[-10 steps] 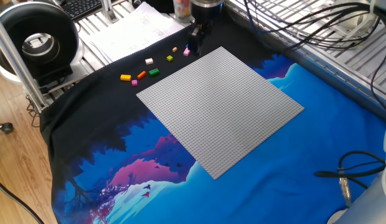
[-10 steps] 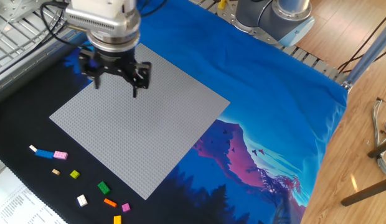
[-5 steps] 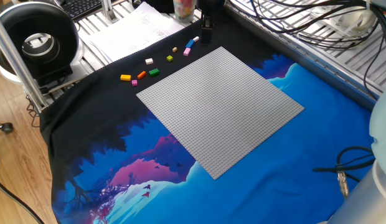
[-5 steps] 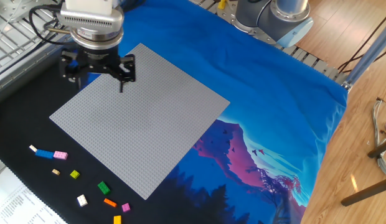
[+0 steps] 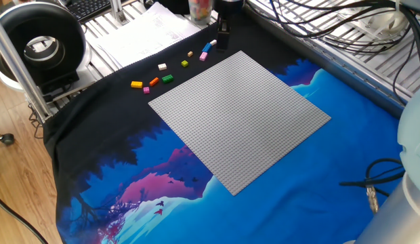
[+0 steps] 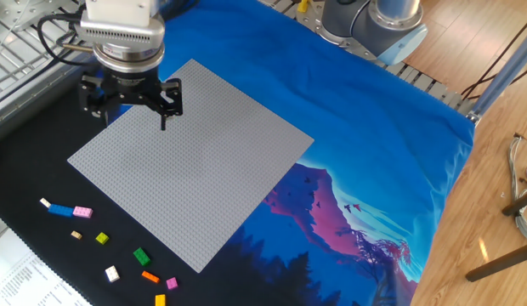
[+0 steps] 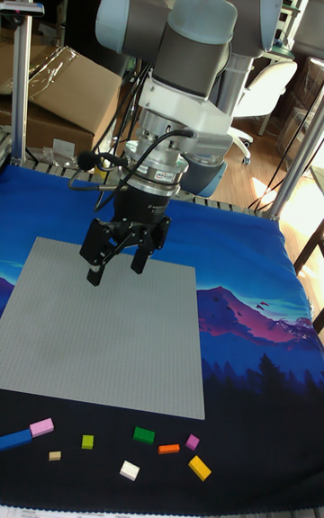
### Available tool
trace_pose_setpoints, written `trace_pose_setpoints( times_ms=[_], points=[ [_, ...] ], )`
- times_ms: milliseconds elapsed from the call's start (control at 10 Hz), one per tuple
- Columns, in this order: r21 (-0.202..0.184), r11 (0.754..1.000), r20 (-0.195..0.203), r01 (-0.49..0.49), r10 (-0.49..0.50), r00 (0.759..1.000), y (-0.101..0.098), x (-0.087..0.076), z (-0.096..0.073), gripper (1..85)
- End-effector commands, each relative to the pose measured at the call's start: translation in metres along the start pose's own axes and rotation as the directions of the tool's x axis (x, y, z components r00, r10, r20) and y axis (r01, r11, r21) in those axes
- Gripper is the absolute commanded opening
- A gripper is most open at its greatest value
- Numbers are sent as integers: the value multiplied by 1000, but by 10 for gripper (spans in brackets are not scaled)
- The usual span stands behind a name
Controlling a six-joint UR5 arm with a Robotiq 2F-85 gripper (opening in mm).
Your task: Build with small Lego blocks
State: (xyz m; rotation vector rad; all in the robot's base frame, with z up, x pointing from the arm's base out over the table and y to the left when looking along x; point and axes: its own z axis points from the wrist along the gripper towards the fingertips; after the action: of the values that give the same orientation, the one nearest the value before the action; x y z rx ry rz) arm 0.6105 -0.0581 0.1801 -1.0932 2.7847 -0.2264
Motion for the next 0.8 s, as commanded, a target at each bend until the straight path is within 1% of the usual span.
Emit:
trace_pose_setpoints(
  times_ms=[0, 100, 200, 300, 400, 500, 600, 700],
  points=[
    [2, 1000, -5, -19, 19, 1000, -2, 2, 0, 850],
    [49, 998, 2, -47, 47, 999, -14, 1, 0, 850],
    [28, 997, 8, -67, 67, 998, -9, -1, 0, 850],
    [-44, 993, 57, -106, 108, 993, 8, -15, 0, 850],
    [-96, 987, 85, -127, 135, 987, 20, -25, -2, 850],
    [-86, 994, 59, -65, 71, 996, 20, -16, -1, 850],
    [-142, 989, 9, 31, -29, 1000, 21, -5, 0, 850],
    [-158, 978, -51, 135, -145, 988, 2, 9, 5, 850]
  ],
)
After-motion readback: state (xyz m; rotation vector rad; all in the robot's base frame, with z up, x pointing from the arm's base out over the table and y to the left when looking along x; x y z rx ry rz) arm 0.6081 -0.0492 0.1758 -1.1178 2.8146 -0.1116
